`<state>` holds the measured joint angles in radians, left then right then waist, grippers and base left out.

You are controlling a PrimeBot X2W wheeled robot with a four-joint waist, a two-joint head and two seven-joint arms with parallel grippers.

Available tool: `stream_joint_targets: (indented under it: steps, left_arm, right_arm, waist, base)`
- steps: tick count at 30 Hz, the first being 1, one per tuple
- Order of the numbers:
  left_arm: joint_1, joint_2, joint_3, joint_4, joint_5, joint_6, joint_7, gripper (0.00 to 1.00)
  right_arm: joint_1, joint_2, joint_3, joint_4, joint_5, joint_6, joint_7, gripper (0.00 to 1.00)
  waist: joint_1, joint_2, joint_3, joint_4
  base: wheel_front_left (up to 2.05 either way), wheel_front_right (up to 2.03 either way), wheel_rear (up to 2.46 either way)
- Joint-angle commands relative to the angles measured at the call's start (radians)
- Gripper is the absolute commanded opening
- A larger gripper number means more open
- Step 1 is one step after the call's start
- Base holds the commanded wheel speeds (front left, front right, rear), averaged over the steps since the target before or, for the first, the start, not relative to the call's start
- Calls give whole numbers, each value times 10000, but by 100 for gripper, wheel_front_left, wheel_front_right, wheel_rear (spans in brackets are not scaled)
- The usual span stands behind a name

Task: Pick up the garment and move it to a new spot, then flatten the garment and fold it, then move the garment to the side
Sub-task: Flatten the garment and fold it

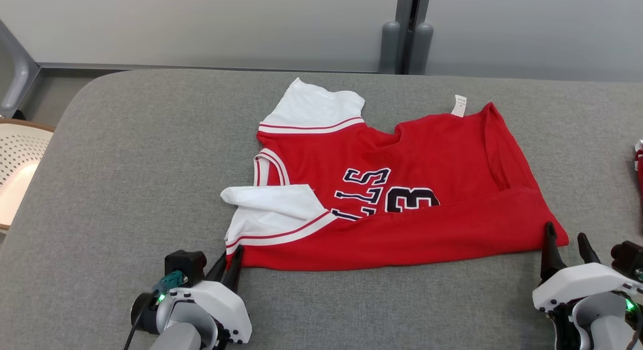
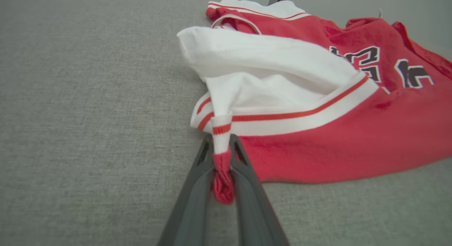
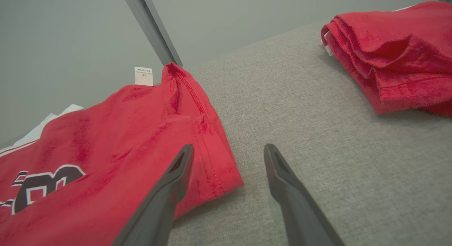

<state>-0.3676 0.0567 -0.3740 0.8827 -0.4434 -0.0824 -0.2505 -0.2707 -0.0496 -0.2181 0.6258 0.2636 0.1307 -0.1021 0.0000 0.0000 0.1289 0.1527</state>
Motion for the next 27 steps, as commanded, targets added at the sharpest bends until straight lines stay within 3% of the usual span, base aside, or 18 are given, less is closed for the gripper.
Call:
stream_joint_targets:
  steps: [1, 15, 16, 17, 27]
  left_arm:
    - [-152, 85, -15, -105, 5, 9, -70, 0]
    - [-284, 63, -200, -439, -89, -74, -143, 0]
    - [-298, 83, -187, -443, -90, -61, -139, 0]
    - [-309, 114, -180, -445, -71, -37, -143, 0]
    - [-47, 348, -118, -432, 88, 160, -159, 0]
  right_arm:
    - [-244, -27, -84, 272, 113, -1, 155, 100]
    - [-1502, -3, -61, 2501, 265, -1, 657, 100]
    - [-1556, -12, -26, 2613, 287, -1, 658, 47]
    - [-1608, -40, 12, 2706, 319, -1, 615, 0]
    - [-1214, -159, 151, 2623, 779, -2, -630, 0]
  waist:
    - [0, 0, 97, 127]
    - [0, 0, 373, 322]
    - [0, 0, 382, 320]
    - [0, 0, 383, 320]
    - [0, 0, -66, 155]
  base:
    - [0, 0, 0]
    - [0, 0, 0]
    - [0, 0, 0]
    - [0, 0, 0]
    - [0, 0, 0]
